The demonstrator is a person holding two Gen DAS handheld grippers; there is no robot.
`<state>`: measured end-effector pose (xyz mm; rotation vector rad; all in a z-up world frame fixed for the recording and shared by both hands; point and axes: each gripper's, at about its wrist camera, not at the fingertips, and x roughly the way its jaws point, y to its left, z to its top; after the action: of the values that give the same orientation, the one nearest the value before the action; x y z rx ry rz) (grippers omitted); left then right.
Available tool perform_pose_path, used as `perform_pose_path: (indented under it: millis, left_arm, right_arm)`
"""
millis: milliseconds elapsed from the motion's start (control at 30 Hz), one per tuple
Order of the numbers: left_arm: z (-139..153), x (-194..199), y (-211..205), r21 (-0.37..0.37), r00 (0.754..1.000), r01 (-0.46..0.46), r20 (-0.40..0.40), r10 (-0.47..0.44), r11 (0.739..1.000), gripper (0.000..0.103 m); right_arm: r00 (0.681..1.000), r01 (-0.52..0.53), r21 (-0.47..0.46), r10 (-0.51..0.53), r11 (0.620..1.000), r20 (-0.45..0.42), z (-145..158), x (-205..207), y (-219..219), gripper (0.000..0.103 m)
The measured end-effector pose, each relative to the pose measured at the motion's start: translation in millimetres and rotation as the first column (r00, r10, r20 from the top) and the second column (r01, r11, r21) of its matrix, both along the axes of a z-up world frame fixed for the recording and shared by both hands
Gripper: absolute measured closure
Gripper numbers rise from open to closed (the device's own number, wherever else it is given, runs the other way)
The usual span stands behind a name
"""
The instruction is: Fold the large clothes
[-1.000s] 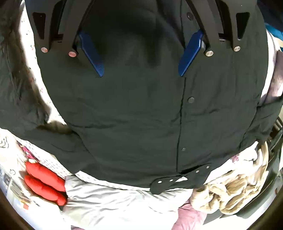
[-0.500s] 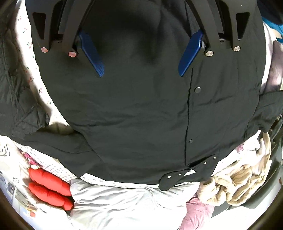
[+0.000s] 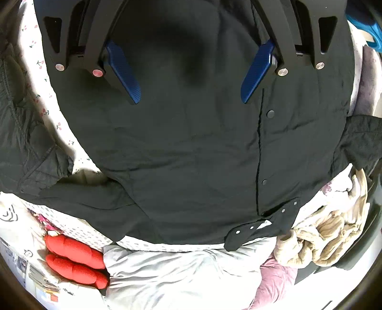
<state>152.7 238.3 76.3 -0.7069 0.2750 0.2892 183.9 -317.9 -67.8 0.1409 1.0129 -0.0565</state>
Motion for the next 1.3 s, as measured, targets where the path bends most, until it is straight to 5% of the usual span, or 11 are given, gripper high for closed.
perform_pose_path:
  millis: [200, 300, 367, 400, 500, 533, 600, 733, 1000, 1133, 1300]
  left_arm:
    - [16.0, 34.0, -85.5, 0.077, 0.977, 0.209, 0.024, -0.211, 0.975, 0.092]
    - [10.3, 57.2, -131.4, 0.075, 0.921, 0.388, 0.012, -0.390, 0.919, 0.092]
    - [1.3, 77.9, -174.3, 0.089, 0.849, 0.529, -0.031, -0.528, 0.844, 0.086]
    - [-8.8, 87.8, -199.1, 0.073, 0.781, 0.625, -0.044, -0.623, 0.777, 0.076]
    - [-35.9, 101.8, -242.7, 0.026, 0.634, 0.772, -0.097, -0.767, 0.635, 0.047]
    - [-40.6, 102.0, -249.9, 0.033, 0.618, 0.785, -0.121, -0.777, 0.619, 0.047]
    - [-49.0, 104.0, -254.2, 0.044, 0.617, 0.784, -0.163, -0.770, 0.619, 0.046]
    - [-66.3, 114.9, -238.4, -0.063, 0.619, 0.772, -0.153, -0.770, 0.633, 0.036]
    - [-128.0, 131.4, -208.3, -0.203, 0.674, 0.608, -0.377, -0.635, 0.767, 0.036]
    - [-142.8, 134.4, -209.4, -0.154, 0.664, 0.589, -0.467, -0.584, 0.793, 0.036]
    - [-145.3, 136.6, -210.4, -0.126, 0.655, 0.576, -0.520, -0.548, 0.808, 0.036]
  right_arm:
    - [1.000, 0.012, 0.010, -0.012, 1.000, 0.002, 0.3, 0.8, -1.4, 0.016]
    - [1.000, 0.019, 0.022, -0.019, 1.000, 0.005, -0.4, 2.1, -3.6, 0.016]
    - [1.000, 0.025, 0.025, -0.025, 0.999, 0.002, -2.6, 5.0, -5.2, 0.016]
    - [1.000, 0.031, 0.026, -0.031, 0.999, -0.001, -4.4, 7.0, -6.5, 0.016]
    - [0.999, 0.046, 0.029, -0.046, 0.998, -0.018, -10.7, 12.6, -11.8, 0.016]
    - [0.998, 0.052, 0.028, -0.052, 0.998, -0.025, -12.8, 13.8, -13.9, 0.016]
    - [0.998, 0.061, 0.028, -0.060, 0.998, -0.033, -15.2, 15.2, -18.8, 0.016]
    - [0.997, 0.075, 0.036, -0.073, 0.997, -0.034, -16.4, 17.1, -27.4, 0.016]
    - [0.999, 0.030, 0.193, -0.021, 0.981, -0.046, -27.7, 29.3, -26.5, 0.016]
    - [0.999, -0.036, 0.353, 0.042, 0.935, -0.009, -35.5, 47.0, -5.9, 0.017]
    - [0.992, -0.111, 0.413, 0.128, 0.904, -0.013, -55.0, 78.2, 35.8, 0.039]
